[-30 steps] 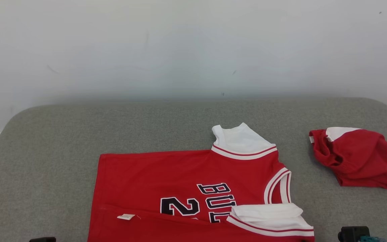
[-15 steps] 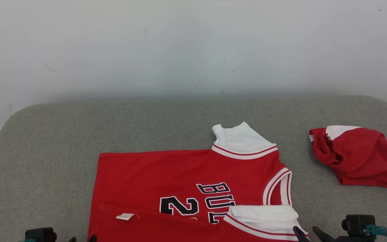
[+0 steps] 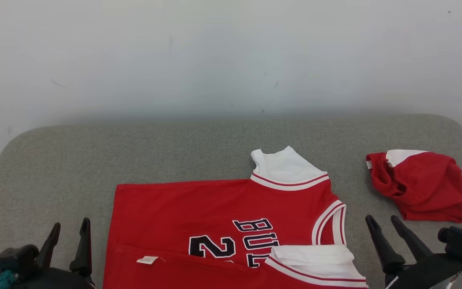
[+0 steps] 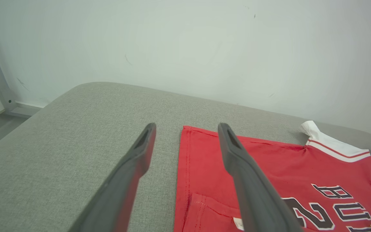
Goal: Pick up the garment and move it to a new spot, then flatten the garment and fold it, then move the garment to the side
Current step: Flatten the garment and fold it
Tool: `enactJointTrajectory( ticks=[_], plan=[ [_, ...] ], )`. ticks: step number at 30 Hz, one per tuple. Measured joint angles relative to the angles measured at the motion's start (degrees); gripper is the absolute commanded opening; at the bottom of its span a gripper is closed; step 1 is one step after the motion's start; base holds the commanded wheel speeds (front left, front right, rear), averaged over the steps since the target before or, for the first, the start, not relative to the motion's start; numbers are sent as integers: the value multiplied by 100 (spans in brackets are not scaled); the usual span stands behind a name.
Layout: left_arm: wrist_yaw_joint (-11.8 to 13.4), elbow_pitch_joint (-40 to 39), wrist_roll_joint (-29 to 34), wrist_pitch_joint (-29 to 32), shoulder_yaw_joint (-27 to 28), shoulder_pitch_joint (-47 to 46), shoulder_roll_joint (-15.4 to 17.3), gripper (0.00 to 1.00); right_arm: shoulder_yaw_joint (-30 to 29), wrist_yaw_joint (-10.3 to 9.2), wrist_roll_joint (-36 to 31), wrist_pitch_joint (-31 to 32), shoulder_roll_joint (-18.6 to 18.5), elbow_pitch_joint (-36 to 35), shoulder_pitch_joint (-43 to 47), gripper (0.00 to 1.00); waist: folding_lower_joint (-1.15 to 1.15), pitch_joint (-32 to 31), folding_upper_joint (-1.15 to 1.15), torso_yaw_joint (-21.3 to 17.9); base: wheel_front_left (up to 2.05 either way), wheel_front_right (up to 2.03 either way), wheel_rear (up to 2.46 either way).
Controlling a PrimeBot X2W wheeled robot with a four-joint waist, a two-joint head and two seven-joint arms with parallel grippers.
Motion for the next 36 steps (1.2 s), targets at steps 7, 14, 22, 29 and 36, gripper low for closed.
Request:
enactJointTrajectory(
  ticks=[7,14,22,29,36],
  plan=[
    [132,-481,539,-53,55,574,40,100,-100,-237,-330,-567,137,-179,-2,100,0,30,0,-34,0,0,0],
    [175,-899,777,-70,249,754,11,100,35,-385,-1012,-932,75,-222,5,100,0,65,0,-30,0,0,0],
    [179,-1157,1055,-73,399,901,-29,100,-73,-483,-1174,-1135,55,-176,109,100,0,101,0,-27,0,0,0],
    [180,-1256,1281,-73,699,921,-164,100,-153,-572,-1221,-1145,66,-29,141,100,0,121,0,-40,0,0,0],
    [180,-1383,1424,-1,748,1017,-215,100,-201,-580,-1221,-1083,60,97,241,100,0,156,0,-9,0,0,0]
  ],
)
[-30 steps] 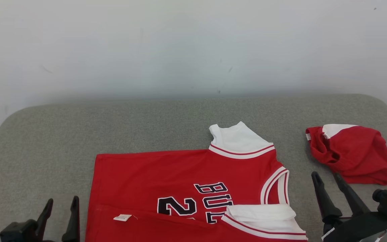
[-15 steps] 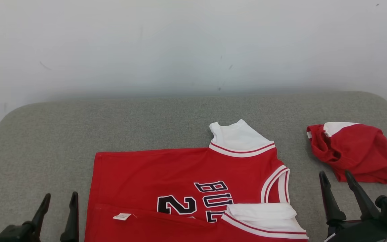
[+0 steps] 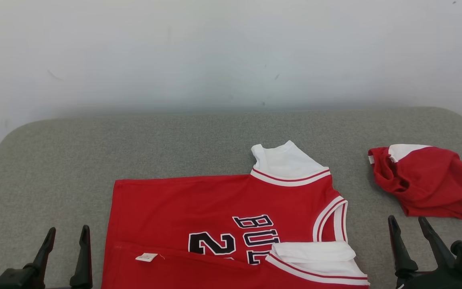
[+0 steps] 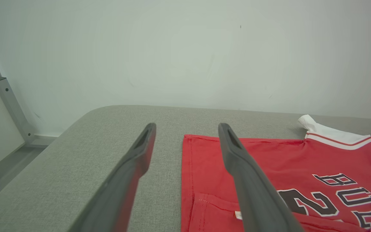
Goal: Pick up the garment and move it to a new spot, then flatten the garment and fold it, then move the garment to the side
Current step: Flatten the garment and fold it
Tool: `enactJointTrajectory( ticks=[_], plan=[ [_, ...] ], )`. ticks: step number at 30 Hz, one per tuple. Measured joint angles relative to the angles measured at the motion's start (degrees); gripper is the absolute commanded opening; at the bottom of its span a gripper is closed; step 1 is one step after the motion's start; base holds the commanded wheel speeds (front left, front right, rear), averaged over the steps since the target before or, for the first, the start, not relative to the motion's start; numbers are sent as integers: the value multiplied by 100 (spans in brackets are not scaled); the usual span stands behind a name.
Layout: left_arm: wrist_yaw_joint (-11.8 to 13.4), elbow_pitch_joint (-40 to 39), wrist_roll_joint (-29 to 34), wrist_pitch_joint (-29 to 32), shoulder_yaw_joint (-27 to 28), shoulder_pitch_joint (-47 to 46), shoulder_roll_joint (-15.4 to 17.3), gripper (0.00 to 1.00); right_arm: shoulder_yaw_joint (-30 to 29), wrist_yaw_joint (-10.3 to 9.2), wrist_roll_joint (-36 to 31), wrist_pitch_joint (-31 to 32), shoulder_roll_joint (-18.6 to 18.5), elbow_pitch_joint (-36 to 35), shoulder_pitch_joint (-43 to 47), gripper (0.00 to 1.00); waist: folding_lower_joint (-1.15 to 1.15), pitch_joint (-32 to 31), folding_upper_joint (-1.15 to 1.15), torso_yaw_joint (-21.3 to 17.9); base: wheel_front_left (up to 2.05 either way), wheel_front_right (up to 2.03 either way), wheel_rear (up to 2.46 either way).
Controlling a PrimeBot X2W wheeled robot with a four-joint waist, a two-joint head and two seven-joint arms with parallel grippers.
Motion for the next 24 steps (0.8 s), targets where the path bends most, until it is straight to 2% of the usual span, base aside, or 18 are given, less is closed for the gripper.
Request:
enactJointTrajectory(
  ticks=[18,21,24],
  plan=[
    [-30,-3,34,397,-68,-206,-220,100,99,-21,-21,151,55,89,-14,100,0,18,0,128,0,0,0],
    [-248,308,-71,581,-100,-621,-193,100,221,-25,-83,266,41,90,-94,100,0,47,0,133,0,0,0],
    [-486,746,-152,811,-157,-1100,-136,100,393,69,-127,474,-33,183,-558,100,0,116,0,119,0,0,0]
  ],
)
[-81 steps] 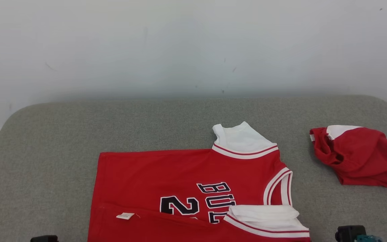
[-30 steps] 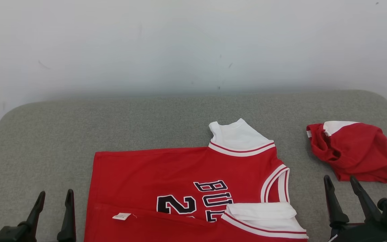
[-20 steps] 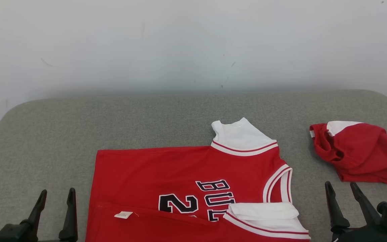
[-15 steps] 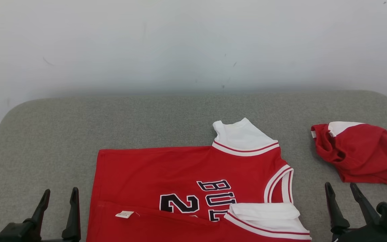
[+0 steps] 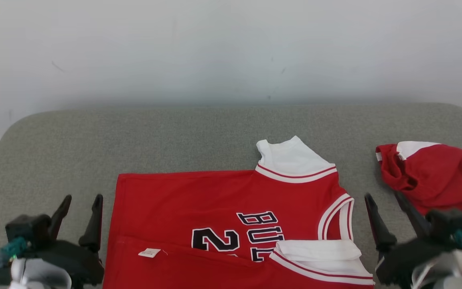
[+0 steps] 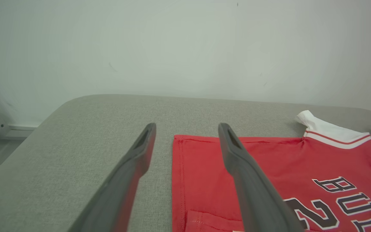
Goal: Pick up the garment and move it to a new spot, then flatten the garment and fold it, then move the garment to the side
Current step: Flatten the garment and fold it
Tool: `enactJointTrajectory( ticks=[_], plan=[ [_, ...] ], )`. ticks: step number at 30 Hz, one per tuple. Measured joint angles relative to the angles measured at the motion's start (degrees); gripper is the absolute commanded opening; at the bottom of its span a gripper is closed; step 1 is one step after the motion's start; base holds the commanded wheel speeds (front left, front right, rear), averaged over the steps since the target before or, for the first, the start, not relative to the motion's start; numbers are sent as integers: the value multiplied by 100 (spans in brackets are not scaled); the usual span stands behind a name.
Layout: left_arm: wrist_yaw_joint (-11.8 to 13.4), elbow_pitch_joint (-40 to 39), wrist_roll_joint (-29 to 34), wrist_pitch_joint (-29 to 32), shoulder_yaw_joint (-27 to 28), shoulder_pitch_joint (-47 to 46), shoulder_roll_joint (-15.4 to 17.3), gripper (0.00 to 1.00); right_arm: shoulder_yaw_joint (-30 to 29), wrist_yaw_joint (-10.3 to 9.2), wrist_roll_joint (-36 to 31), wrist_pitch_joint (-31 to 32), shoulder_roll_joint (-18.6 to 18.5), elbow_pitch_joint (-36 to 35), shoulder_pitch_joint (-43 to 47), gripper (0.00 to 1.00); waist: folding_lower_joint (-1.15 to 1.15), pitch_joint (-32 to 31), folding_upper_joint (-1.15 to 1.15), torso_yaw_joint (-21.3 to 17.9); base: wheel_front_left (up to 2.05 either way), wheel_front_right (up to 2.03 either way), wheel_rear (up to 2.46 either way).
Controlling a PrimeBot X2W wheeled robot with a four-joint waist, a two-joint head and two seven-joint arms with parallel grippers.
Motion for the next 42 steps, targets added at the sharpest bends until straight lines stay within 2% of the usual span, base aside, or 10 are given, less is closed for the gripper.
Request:
enactJointTrajectory(
  ticks=[6,11,18,27,37,42],
  plan=[
    [-520,818,-233,449,-126,-844,24,100,218,200,-120,489,-138,435,-1209,100,0,229,0,-29,0,0,0],
    [-786,1516,-321,868,-269,-1767,-40,100,372,292,-135,999,-126,1199,-2426,100,1,587,0,-14,0,0,0],
    [-844,2224,-437,1278,-320,-2591,-236,100,677,349,-291,1496,59,2129,-3639,100,1,1093,0,52,0,0,0],
    [-932,2910,-616,1438,-430,-3314,-375,100,925,413,-530,1846,225,3143,-4901,100,2,1734,0,216,0,0,0],
    [-938,3500,-848,1642,-549,-3771,-654,100,1085,453,-684,1994,328,4188,-5599,100,1,2146,1,414,0,0,0],
    [-938,3612,-1034,1837,-850,-3905,-749,100,1134,494,-739,1993,335,4635,-5837,100,0,2234,1,533,0,0,0]
  ],
)
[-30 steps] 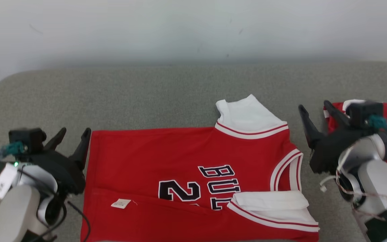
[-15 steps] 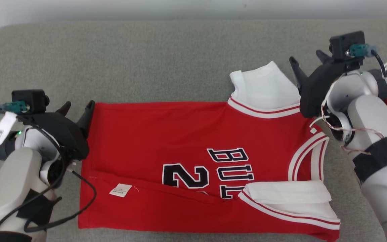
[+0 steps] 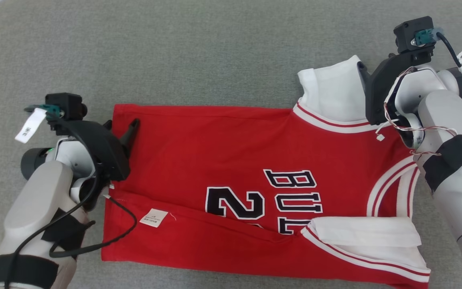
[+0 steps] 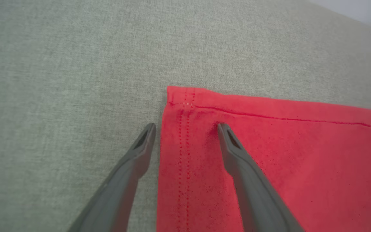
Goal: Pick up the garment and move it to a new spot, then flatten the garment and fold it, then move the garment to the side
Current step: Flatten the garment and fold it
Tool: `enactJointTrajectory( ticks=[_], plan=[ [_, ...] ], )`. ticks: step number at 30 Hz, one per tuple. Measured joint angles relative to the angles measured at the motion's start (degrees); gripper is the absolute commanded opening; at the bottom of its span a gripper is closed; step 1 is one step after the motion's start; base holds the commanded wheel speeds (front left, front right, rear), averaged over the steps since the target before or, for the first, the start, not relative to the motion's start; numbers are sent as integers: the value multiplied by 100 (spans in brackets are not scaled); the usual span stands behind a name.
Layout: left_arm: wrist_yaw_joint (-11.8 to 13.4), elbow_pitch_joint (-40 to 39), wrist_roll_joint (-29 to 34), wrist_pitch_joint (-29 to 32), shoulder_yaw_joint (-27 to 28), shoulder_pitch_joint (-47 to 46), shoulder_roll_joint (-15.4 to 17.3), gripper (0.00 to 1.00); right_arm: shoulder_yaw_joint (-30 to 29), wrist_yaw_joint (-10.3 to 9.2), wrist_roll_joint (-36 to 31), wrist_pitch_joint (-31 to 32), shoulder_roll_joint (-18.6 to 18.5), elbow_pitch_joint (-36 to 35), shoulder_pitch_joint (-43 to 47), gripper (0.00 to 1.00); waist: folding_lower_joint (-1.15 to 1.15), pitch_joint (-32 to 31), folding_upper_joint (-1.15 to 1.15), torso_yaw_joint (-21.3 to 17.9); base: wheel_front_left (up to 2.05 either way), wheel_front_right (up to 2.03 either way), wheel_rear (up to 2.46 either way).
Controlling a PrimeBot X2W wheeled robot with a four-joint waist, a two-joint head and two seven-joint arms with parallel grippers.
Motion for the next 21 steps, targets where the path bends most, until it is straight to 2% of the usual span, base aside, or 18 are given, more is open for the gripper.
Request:
enactJointTrajectory(
  ticks=[6,9,10,11,12,13,21],
  plan=[
    [0,55,-292,189,-255,-130,-37,100,68,48,-87,12,25,486,-204,100,0,60,0,128,0,0,0],
    [-1,103,-499,314,-289,-184,-66,100,127,51,-92,18,152,695,-254,100,-1,98,-1,173,0,0,0],
    [0,108,-565,357,-346,-183,-69,96,135,52,-92,18,205,777,-285,98,-1,105,-1,183,0,0,0],
    [0,115,-657,366,-339,-184,-80,39,158,56,-98,18,234,828,-309,48,-1,110,-1,189,0,0,0],
    [0,135,-731,374,-337,-186,-80,16,178,59,-130,13,244,865,-322,35,-1,114,-1,193,0,0,0],
    [0,141,-759,420,-361,-188,-65,0,197,69,-144,-1,247,918,-339,0,-1,117,-1,196,0,0,0],
    [0,58,-1078,510,-553,-208,36,0,224,104,-200,-203,225,1187,-592,0,-1,190,-1,177,0,0,0]
  ],
)
